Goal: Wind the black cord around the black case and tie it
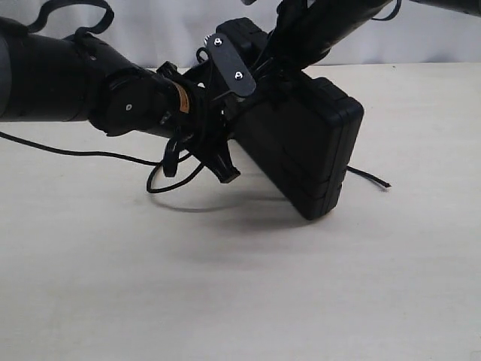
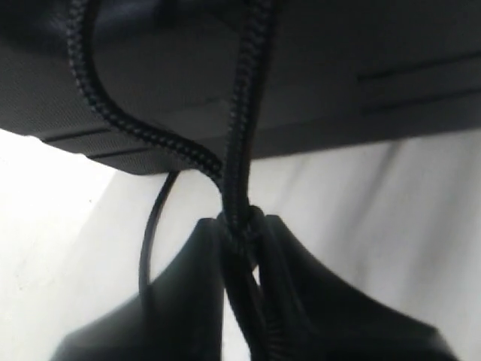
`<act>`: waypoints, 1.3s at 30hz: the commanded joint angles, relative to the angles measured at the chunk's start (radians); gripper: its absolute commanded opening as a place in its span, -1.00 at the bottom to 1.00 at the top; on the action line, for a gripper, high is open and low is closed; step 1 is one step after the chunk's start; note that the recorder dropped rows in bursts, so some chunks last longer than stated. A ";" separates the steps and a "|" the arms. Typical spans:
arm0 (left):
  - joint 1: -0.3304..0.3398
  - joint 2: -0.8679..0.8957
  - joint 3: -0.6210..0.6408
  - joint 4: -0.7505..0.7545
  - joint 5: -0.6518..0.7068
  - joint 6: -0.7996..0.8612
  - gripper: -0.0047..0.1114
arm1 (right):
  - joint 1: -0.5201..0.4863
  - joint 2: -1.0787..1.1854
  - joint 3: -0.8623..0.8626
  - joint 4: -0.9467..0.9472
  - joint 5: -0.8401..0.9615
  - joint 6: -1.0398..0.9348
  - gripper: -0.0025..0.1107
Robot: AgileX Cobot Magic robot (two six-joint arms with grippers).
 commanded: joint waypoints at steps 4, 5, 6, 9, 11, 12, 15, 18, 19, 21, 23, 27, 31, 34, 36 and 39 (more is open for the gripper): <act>0.002 -0.003 -0.007 -0.014 -0.133 -0.052 -0.92 | 0.008 0.090 0.062 0.070 0.327 0.011 -0.88; 0.002 -0.003 -0.007 -0.014 -0.136 -0.053 -0.92 | 0.008 0.090 0.062 0.070 0.327 0.011 -0.88; 0.002 -0.003 -0.007 -0.017 -0.136 -0.053 -0.92 | 0.008 0.090 0.062 0.070 0.327 0.011 -0.88; -0.002 -0.003 -0.007 -0.005 -0.040 -0.026 -0.92 | 0.008 0.090 0.062 0.070 0.327 0.011 -0.88; 0.000 0.000 -0.007 -0.004 0.061 0.042 -0.92 | 0.008 0.090 0.062 0.070 0.327 0.011 -0.88; 0.002 0.000 -0.007 -0.004 0.086 0.054 -0.92 | 0.008 0.090 0.062 0.070 0.327 0.011 -0.88; -0.001 0.000 -0.007 -0.007 0.055 0.054 -0.92 | 0.008 0.090 0.062 0.074 0.327 0.012 -0.88; -0.011 0.000 -0.007 -0.034 -0.009 0.054 -0.92 | 0.008 0.090 0.062 0.100 0.331 0.007 -0.88; -0.014 0.000 -0.007 -0.034 -0.011 0.054 -0.92 | 0.008 0.090 0.062 0.100 0.331 0.007 -0.88; -0.019 0.000 -0.007 -0.034 -0.007 0.054 -0.92 | 0.008 0.090 0.062 0.100 0.331 0.005 -0.88; -0.019 0.000 -0.007 -0.048 -0.016 0.054 -0.92 | 0.008 0.090 0.062 0.100 0.328 0.005 -0.88; -0.019 0.000 -0.007 -0.102 -0.092 0.054 -0.92 | 0.008 0.090 0.062 0.105 0.329 0.005 -0.88; -0.023 0.004 -0.007 -0.081 -0.067 0.054 -0.92 | 0.008 0.090 0.062 0.109 0.329 0.005 -0.88; -0.021 0.031 -0.007 -0.075 -0.041 0.059 -0.92 | 0.008 0.090 0.062 0.115 0.329 0.005 -0.88; -0.021 0.054 -0.007 -0.075 -0.028 0.059 -0.92 | 0.008 0.090 0.062 0.117 0.329 0.003 -0.88; -0.013 0.071 -0.007 -0.079 -0.046 0.051 -0.92 | 0.008 0.090 0.062 0.117 0.329 0.003 -0.88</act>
